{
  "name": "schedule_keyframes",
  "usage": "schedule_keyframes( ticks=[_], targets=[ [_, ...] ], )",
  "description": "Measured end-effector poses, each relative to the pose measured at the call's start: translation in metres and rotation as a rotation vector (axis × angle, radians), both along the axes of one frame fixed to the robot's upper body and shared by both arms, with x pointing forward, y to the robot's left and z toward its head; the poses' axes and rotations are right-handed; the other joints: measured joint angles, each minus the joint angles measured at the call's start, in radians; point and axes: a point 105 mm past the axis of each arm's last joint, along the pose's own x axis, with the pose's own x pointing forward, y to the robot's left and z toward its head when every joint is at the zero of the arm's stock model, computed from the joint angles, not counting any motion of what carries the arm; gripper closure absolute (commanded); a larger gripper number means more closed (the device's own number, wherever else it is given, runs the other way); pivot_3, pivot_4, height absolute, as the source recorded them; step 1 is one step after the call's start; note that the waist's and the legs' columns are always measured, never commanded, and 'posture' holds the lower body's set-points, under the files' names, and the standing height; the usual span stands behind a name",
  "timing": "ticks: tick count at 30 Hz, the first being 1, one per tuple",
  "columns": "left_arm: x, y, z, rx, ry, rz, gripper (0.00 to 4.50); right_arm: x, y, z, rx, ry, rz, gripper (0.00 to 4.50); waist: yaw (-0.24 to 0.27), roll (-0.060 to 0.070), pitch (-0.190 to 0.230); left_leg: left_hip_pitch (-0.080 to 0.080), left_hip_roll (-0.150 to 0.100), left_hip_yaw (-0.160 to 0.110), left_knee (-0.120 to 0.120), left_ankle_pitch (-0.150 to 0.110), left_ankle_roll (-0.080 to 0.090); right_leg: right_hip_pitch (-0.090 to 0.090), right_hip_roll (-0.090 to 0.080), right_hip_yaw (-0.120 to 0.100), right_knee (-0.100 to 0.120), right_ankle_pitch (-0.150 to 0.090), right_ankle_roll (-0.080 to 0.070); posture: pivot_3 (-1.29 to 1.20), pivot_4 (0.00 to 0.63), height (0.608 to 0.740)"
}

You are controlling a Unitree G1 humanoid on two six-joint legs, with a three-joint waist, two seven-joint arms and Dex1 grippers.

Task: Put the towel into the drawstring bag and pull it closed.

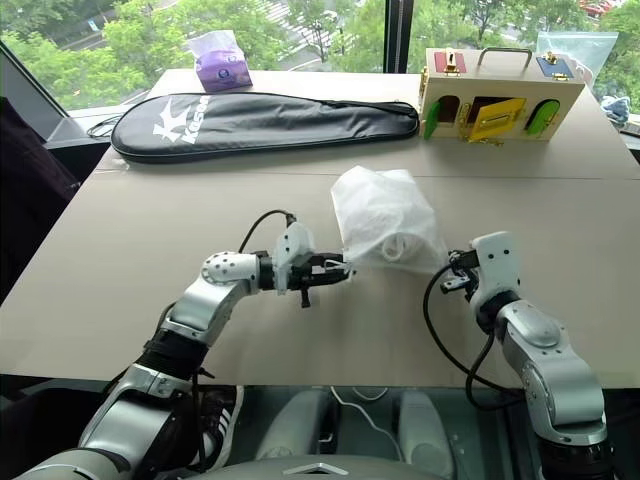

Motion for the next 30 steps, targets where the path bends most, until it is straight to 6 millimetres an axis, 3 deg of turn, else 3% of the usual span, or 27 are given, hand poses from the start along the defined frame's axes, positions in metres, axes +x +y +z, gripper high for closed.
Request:
schedule_keyframes(
  ticks=[4,7,12,16,20,26,30],
  targets=[
    [0.005,0.014,0.006,0.011,-0.019,0.045,4.48,0.000,-0.011,0.007,-0.022,-0.015,-0.012,4.50,0.003,0.000,0.000,0.000,-0.001,0.000,0.001,0.000,0.000,0.000,-0.001,0.000,0.000,0.000,0.000,0.00,0.150,0.740],
    [0.015,0.028,0.023,-0.002,-0.051,0.113,4.48,-0.001,-0.032,0.020,-0.072,-0.038,-0.016,4.50,0.006,0.000,0.000,-0.001,-0.001,-0.001,0.001,0.000,0.000,0.001,-0.001,-0.001,-0.001,0.000,0.000,0.00,0.150,0.740],
    [0.043,0.028,0.105,-0.150,-0.238,0.211,4.48,-0.001,-0.058,0.052,-0.155,-0.100,0.002,4.50,0.009,-0.001,0.000,-0.001,-0.001,-0.002,0.002,0.000,0.000,0.002,0.000,-0.003,0.000,0.000,0.000,0.00,0.150,0.740],
    [0.062,0.027,0.149,-0.253,-0.332,0.321,4.48,0.011,-0.079,0.082,-0.156,-0.193,-0.074,4.50,0.001,-0.001,0.001,0.000,-0.001,-0.001,0.003,0.000,0.000,0.002,0.000,-0.001,0.000,0.000,0.000,0.00,0.150,0.740],
    [0.086,0.047,0.180,-0.331,-0.416,0.513,4.48,0.021,-0.103,0.116,-0.125,-0.325,-0.211,4.50,0.000,-0.001,0.001,0.000,-0.001,-0.001,0.002,0.000,0.000,0.001,0.000,-0.002,0.001,0.000,0.001,0.00,0.150,0.740],
    [0.114,0.083,0.172,-0.290,-0.453,0.797,4.48,0.033,-0.118,0.113,-0.003,-0.347,-0.380,4.50,0.002,-0.001,0.001,-0.002,-0.002,0.000,0.001,0.000,0.000,0.000,-0.001,-0.001,0.000,0.000,0.001,0.00,0.150,0.740],
    [0.124,0.099,0.168,-0.259,-0.478,0.938,4.48,0.038,-0.126,0.123,0.105,-0.388,-0.485,4.50,0.003,-0.001,0.001,-0.002,-0.002,-0.001,0.001,0.000,0.000,0.000,-0.001,-0.001,0.000,0.000,0.001,0.00,0.150,0.740]
  ],
)
